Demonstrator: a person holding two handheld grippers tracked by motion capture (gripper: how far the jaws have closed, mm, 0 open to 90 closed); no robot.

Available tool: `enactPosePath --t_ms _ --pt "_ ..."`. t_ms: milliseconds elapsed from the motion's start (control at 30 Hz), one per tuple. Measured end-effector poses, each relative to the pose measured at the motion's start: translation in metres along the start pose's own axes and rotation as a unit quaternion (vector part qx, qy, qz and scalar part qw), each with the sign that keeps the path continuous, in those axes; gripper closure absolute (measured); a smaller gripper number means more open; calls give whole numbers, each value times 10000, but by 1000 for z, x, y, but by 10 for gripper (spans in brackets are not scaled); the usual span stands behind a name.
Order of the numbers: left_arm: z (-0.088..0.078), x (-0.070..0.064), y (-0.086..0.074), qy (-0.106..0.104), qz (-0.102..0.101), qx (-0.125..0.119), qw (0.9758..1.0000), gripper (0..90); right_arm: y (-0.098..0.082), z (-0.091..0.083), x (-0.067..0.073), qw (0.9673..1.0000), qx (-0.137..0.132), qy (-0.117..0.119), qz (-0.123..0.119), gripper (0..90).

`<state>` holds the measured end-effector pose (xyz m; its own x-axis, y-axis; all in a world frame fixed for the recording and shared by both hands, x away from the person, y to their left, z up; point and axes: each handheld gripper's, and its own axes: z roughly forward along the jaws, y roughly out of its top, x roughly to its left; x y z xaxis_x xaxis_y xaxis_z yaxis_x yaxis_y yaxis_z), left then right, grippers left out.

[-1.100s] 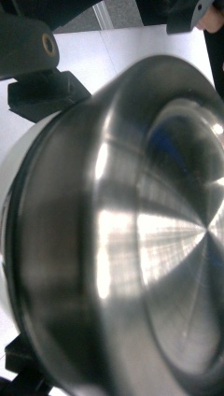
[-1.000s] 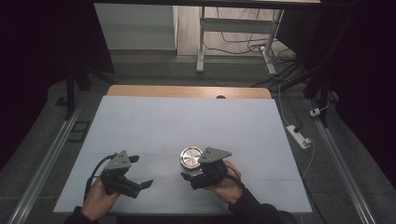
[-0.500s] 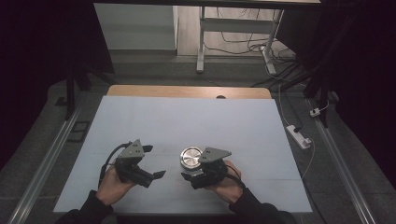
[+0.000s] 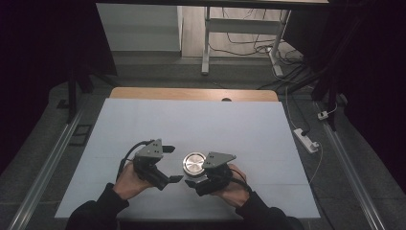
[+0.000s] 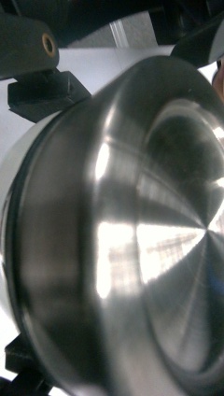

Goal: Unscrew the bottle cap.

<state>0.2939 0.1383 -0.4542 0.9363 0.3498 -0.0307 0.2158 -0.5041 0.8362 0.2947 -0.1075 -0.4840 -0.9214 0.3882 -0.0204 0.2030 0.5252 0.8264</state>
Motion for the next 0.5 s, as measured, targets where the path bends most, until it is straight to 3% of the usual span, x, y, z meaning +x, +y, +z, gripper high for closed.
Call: enactPosePath --t_ms 33,167,233,267,433,500 --pt "0 0 0 0 0 0 10000 1 0 0 0 10000 0 0 0 151" --pt "8 4 7 -402 323 29 9987 0 0 3 0 9996 76 238 -103 152" --pt "10 5 8 -462 355 25 9983 2 0 5 -1 9991 103 365 -213 151" --pt "13 7 10 -633 462 59 9969 4 1 5 -1 9988 106 418 -241 151" --pt "18 9 15 -900 694 -44 9935 25 3 7 -1 9969 122 667 -392 151" --pt "19 10 17 -1069 795 -82 9911 52 4 8 -1 9962 146 747 -426 151"
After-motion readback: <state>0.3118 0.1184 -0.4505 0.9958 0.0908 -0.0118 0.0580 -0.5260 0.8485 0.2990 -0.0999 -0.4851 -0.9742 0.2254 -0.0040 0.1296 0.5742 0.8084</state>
